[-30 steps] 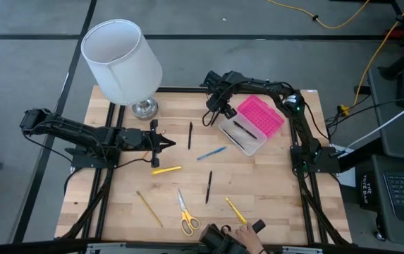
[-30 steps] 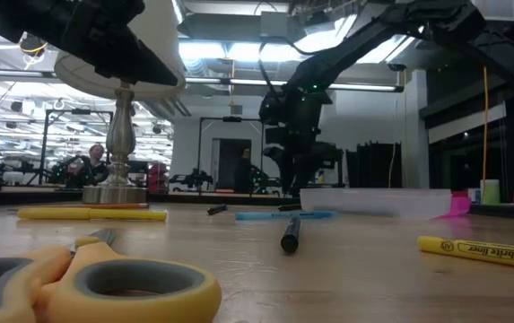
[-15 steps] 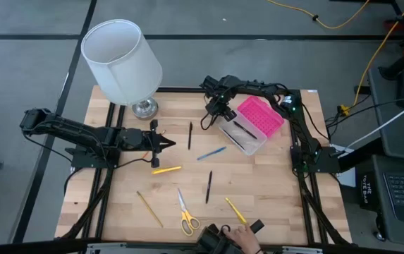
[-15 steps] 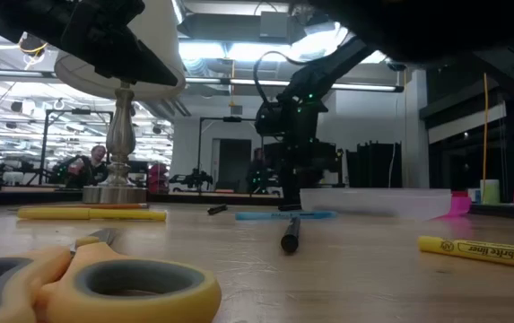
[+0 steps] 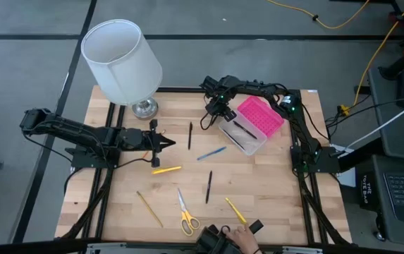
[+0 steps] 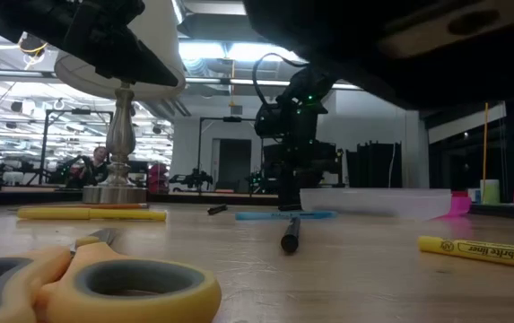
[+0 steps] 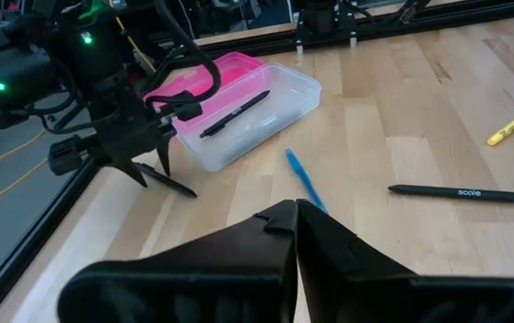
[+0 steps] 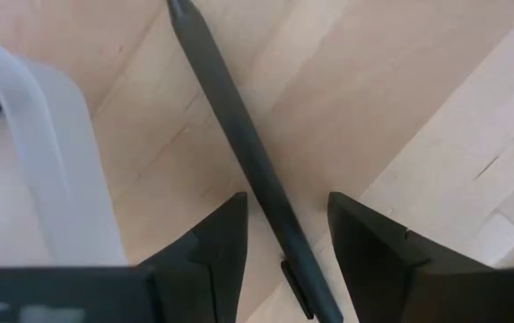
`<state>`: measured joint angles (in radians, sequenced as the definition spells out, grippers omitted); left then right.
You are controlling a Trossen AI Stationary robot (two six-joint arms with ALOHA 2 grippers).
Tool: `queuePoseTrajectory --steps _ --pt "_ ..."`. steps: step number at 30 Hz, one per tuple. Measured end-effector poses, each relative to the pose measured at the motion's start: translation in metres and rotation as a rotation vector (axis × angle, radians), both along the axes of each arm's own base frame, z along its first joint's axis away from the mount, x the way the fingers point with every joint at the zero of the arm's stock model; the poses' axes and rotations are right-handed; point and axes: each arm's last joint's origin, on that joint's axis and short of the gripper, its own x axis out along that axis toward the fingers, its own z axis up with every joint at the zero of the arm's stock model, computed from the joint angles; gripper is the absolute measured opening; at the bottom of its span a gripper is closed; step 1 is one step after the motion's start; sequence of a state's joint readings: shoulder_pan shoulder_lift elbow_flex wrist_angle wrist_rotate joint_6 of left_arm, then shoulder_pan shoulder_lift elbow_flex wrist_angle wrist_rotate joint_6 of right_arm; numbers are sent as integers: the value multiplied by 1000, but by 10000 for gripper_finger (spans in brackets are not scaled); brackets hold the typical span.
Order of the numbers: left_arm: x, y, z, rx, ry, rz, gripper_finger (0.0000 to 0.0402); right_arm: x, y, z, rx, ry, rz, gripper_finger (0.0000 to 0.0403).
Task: Pick & place school supplies into a supply box
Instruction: Put the black pen into the pink supply box
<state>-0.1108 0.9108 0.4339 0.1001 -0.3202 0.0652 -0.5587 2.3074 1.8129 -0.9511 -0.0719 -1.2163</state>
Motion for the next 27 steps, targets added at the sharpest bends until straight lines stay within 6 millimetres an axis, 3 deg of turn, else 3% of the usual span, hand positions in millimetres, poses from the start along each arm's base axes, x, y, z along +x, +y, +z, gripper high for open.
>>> queuePoseTrajectory --steps 5,15,21,27 --pt "0 0 0 0 0 0 4 0 0 0 2 3 0 137" --pt "0 0 0 1 0 1 4 -1 1 -1 4 9 8 29" --pt "0 0 0 1 0 1 4 0 0 -1 -8 5 74 26" --pt "0 0 0 1 0 1 4 0 0 -1 4 7 -5 26"
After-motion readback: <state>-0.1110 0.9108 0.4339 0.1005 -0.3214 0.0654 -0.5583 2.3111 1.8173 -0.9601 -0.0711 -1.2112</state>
